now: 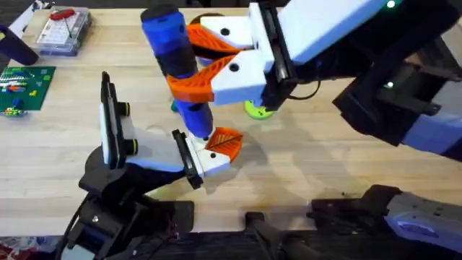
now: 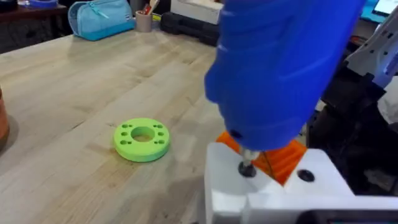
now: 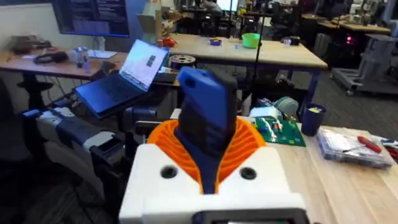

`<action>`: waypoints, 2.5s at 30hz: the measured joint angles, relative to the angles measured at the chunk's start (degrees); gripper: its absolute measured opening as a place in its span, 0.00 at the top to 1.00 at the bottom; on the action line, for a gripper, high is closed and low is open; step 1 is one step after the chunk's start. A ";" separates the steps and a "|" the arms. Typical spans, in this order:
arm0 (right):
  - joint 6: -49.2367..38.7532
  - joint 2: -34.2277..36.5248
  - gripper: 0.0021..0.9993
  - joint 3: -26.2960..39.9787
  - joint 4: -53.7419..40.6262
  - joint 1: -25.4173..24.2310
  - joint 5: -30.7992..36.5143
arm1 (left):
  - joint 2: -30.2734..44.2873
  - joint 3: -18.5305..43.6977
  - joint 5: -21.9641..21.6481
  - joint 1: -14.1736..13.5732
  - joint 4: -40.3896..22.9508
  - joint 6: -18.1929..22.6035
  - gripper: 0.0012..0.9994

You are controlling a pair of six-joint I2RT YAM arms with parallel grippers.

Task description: Pick up the gripper from the table and insert it into the empty holder that is missing its gripper. Then pick up a screw, insert it into the mounting hole, and use the screwdriver to tighten it. Finally, clean up the table by picking up the vegetable and placing it into the bucket.

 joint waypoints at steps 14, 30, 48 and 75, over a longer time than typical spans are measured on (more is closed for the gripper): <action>-1.71 0.00 0.93 0.02 -1.73 -0.01 -2.67 | 0.16 0.00 -0.09 0.00 -0.61 -0.10 0.99; -1.72 0.00 0.93 0.02 -1.80 0.12 -2.70 | 0.32 0.00 -0.09 0.00 -0.61 -0.17 0.99; 2.39 -0.79 0.93 3.91 -4.59 0.50 -3.47 | 0.26 0.00 -0.11 0.00 1.07 -0.11 0.99; -26.67 -2.21 0.93 32.58 -76.49 -24.41 13.47 | 0.26 0.00 -0.13 0.00 1.06 -0.11 0.99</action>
